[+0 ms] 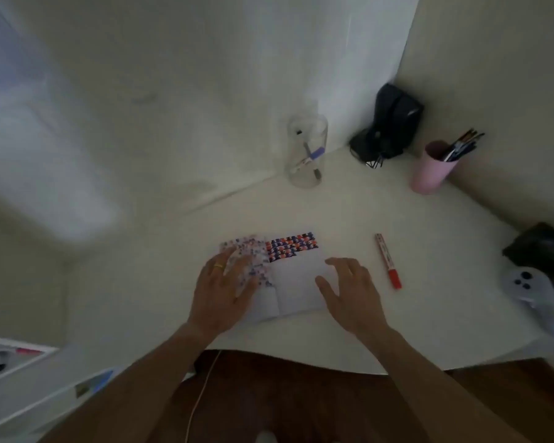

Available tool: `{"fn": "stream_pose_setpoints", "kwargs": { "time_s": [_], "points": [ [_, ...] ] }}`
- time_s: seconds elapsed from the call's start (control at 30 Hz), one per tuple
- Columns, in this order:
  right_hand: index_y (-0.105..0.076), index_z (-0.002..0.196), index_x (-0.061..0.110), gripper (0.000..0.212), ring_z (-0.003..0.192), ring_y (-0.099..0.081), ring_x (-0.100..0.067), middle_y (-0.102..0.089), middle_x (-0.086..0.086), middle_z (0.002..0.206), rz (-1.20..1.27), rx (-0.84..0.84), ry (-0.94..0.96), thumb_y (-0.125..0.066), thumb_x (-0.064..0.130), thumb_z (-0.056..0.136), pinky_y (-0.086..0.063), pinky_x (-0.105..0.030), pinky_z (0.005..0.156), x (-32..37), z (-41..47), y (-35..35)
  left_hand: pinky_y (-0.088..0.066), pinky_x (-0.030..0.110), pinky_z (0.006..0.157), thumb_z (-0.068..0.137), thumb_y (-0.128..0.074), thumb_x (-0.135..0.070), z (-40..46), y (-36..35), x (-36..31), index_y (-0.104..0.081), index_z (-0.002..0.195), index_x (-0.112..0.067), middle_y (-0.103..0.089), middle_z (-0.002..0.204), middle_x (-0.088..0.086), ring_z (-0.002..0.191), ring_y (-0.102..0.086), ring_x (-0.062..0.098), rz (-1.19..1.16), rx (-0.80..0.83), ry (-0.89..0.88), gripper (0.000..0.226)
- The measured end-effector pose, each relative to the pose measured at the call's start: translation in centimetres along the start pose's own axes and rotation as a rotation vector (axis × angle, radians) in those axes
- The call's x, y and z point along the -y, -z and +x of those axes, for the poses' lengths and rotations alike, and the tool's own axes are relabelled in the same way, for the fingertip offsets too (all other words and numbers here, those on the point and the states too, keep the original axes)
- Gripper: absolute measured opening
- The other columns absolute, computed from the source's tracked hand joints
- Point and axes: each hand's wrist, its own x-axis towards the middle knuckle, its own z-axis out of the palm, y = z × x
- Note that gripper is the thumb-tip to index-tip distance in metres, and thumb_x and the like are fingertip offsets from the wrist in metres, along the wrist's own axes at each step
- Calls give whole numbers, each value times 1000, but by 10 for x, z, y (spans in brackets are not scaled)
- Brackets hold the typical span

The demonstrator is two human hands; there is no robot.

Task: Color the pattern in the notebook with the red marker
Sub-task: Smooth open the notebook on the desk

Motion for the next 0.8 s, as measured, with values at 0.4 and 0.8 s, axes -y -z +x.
{"fn": "stream_pose_setpoints", "kwargs": {
  "time_s": [0.4, 0.8],
  "points": [
    [-63, 130, 12, 46, 134, -50, -38, -61, -18, 139, -194, -197, 169, -58, 43, 96, -43, -52, 111, -54, -8, -71, -32, 54, 118, 90, -37, -70, -27, -69, 18, -46, 146, -37, -45, 158, 4, 146, -40, 28, 25, -87, 59, 66],
    [-59, 131, 15, 44, 130, -49, -30, -61, -11, 135, -210, -226, 173, -48, 45, 101, -41, -38, 107, -47, -25, -70, -52, 41, 95, 89, -38, -61, -46, -66, 7, -71, 118, -24, -72, 125, 4, 116, -65, 29, 176, -207, 28, 57]
  ]
}}
